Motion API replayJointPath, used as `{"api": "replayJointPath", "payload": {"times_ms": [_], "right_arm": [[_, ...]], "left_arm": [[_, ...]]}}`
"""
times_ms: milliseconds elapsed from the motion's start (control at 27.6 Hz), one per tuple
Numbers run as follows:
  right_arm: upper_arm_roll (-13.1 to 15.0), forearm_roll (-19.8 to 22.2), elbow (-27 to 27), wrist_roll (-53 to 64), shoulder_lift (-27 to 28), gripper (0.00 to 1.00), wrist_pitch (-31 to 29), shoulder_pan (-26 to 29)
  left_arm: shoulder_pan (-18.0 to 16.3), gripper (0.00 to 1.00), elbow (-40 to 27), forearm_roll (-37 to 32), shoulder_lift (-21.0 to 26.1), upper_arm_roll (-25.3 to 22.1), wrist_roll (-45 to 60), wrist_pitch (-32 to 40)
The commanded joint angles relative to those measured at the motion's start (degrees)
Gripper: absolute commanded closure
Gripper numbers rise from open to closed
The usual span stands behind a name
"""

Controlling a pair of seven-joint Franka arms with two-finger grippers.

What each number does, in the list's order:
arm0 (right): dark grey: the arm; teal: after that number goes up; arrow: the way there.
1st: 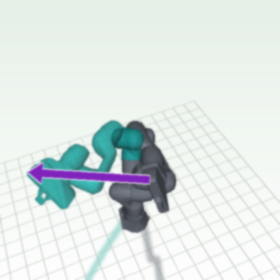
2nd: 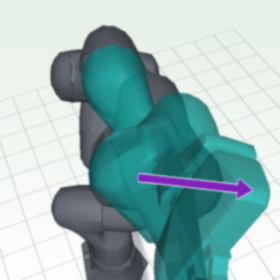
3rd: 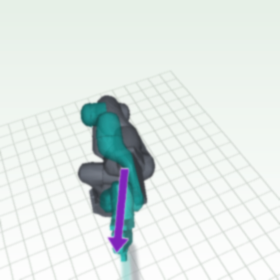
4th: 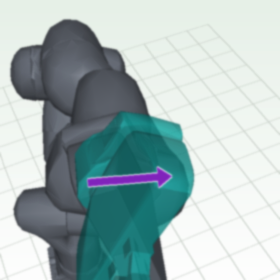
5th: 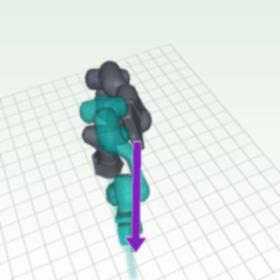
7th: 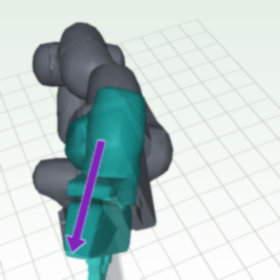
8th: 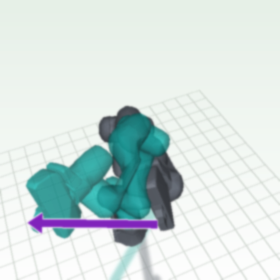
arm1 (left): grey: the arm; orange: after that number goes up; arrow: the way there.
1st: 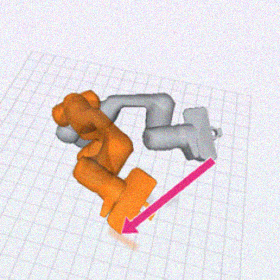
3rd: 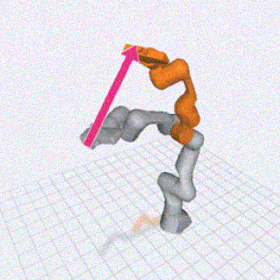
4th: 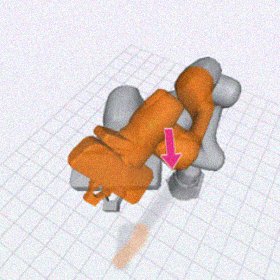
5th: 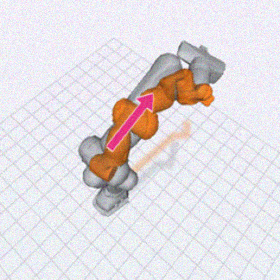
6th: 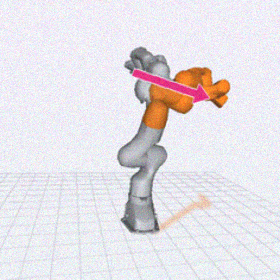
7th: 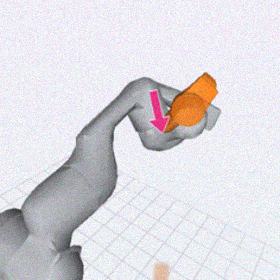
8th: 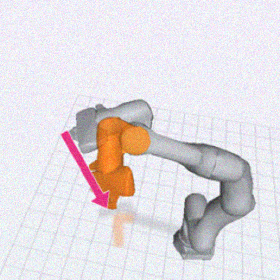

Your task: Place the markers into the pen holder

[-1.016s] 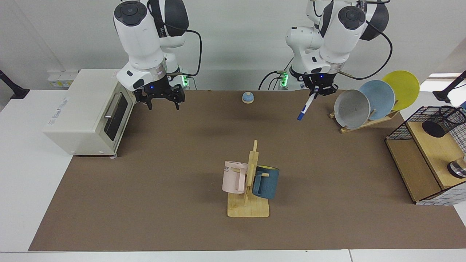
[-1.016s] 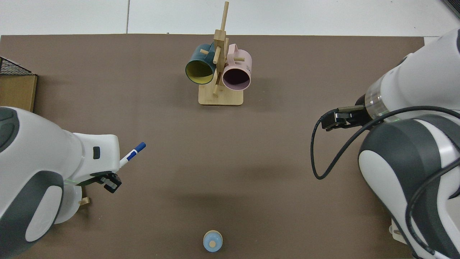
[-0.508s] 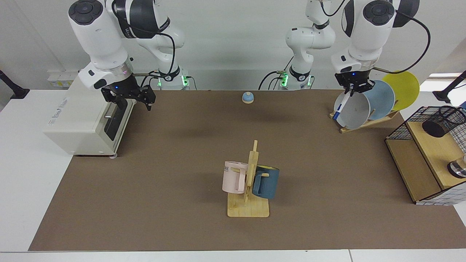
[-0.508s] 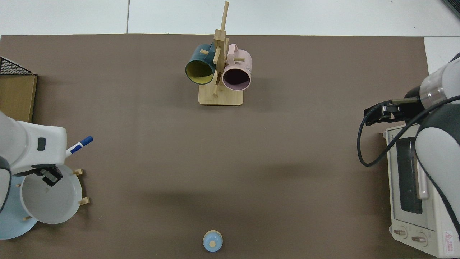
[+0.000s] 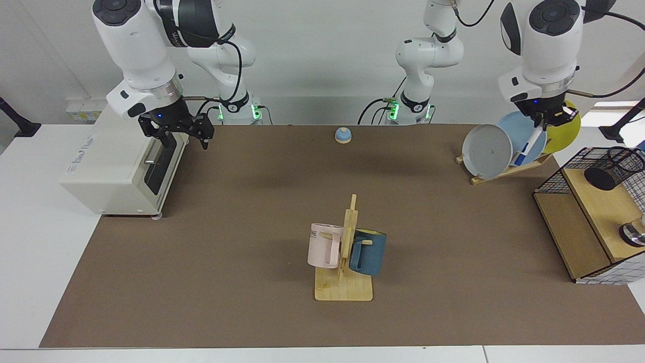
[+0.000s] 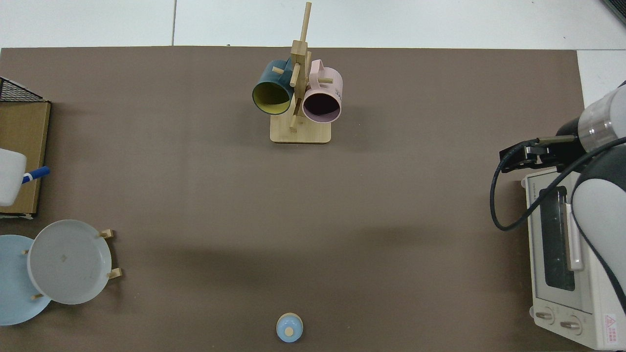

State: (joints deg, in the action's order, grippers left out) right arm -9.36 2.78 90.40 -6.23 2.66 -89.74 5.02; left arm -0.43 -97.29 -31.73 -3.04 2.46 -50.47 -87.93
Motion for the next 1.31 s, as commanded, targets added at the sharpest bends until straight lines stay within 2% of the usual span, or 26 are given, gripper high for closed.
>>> {"api": "replayJointPath", "payload": {"times_ms": [0,327,617,1052,1270], "right_arm": [[-0.7,-0.2,1.7,0.5,-1.8,0.00,1.0,1.0],[-0.9,-0.2,1.6,0.5,-1.7,0.00,0.0,0.3],[-0.9,-0.2,1.6,0.5,-1.7,0.00,0.1,0.3],[-0.8,-0.2,1.6,0.5,-1.7,0.00,0.0,0.3],[-0.9,-0.2,1.6,0.5,-1.7,0.00,0.0,0.3]], "left_arm": [[-3.3,1.00,6.0,-4.8,4.0,0.1,-8.4,0.0],[-6.1,1.00,6.9,-16.6,5.8,-0.1,-15.1,-5.8],[-12.4,1.00,7.1,-19.4,6.7,-0.1,-26.2,-15.0],[-19.2,1.00,8.1,-19.4,9.5,0.0,-41.5,-26.8],[-19.8,1.00,9.7,-23.0,12.5,0.1,-46.3,-26.9]]}}
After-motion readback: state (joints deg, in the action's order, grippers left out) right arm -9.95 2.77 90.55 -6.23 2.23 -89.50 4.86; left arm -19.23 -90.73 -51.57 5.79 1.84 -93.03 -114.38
